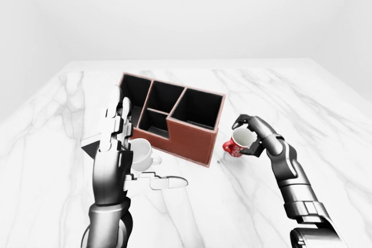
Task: Pick up the red mug and place it to the right of the caddy.
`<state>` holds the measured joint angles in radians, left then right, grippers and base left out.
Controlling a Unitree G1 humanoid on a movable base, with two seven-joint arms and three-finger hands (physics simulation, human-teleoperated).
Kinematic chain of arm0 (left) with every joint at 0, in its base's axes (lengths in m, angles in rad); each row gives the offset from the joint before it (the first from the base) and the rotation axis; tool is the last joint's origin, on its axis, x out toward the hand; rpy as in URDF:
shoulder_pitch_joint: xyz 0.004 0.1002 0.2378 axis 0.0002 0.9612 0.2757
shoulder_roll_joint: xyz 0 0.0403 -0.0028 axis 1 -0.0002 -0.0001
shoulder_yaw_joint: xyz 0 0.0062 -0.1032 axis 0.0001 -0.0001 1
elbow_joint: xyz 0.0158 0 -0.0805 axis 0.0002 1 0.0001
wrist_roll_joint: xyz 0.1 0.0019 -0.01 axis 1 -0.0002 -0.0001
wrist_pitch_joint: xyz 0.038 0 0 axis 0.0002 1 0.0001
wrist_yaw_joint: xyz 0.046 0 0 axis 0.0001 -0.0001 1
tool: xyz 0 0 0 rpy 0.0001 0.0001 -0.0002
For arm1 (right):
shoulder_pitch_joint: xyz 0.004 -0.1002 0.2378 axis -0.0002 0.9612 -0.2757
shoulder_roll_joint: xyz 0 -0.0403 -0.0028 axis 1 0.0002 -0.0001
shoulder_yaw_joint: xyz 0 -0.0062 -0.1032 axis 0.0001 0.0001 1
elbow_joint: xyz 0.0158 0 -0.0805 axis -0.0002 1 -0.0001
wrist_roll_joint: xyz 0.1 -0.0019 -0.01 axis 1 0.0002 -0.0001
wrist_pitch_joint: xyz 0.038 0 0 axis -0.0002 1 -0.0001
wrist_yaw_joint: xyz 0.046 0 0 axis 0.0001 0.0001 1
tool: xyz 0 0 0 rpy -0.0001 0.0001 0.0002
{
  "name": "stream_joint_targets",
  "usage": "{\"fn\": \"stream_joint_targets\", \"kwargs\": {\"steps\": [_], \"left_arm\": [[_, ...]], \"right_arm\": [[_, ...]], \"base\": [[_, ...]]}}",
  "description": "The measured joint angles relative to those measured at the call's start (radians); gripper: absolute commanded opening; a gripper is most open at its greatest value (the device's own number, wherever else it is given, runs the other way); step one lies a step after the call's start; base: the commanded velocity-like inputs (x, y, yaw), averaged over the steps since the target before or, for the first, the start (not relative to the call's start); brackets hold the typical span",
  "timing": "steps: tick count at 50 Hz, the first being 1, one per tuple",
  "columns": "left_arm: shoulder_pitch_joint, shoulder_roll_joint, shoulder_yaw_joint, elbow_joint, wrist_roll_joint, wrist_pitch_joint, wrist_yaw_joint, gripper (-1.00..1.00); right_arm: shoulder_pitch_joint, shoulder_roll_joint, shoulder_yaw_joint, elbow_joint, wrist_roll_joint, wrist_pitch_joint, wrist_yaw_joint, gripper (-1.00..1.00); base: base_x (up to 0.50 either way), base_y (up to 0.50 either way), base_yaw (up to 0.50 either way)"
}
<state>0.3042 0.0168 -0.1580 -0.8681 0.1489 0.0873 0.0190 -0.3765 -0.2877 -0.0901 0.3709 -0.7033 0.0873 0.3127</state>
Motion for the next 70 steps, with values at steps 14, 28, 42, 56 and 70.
{"fn": "stream_joint_targets", "kwargs": {"steps": [14, 28, 42, 56, 70], "left_arm": [[0.002, 0.002, -0.005, 0.001, 0.002, 0.000, -0.001, 1.00], [0.001, 0.001, -0.003, 0.005, 0.001, 0.000, -0.001, 1.00], [-0.005, 0.000, -0.001, 0.018, 0.001, 0.000, -0.001, 1.00], [-0.002, 0.000, -0.005, 0.015, 0.003, 0.000, 0.002, 1.00], [0.003, 0.002, -0.010, 0.009, 0.004, 0.000, 0.004, 1.00]], "right_arm": [[-0.003, -0.006, 0.004, 0.012, -0.019, 0.000, -0.022, 1.00], [0.019, -0.010, 0.002, -0.009, -0.049, 0.000, -0.018, 1.00], [0.062, -0.017, -0.050, -0.382, -0.059, 0.000, 0.197, 1.00], [0.044, -0.091, -0.173, -0.907, -0.001, 0.000, 0.385, 1.00], [-0.025, -0.207, -0.269, -1.317, 0.150, 0.000, 0.385, 1.00]], "base": [[0.00, 0.00, 0.00], [0.00, 0.00, 0.00], [0.00, 0.00, 0.00], [0.00, 0.00, 0.00], [0.00, 0.00, 0.00]]}}
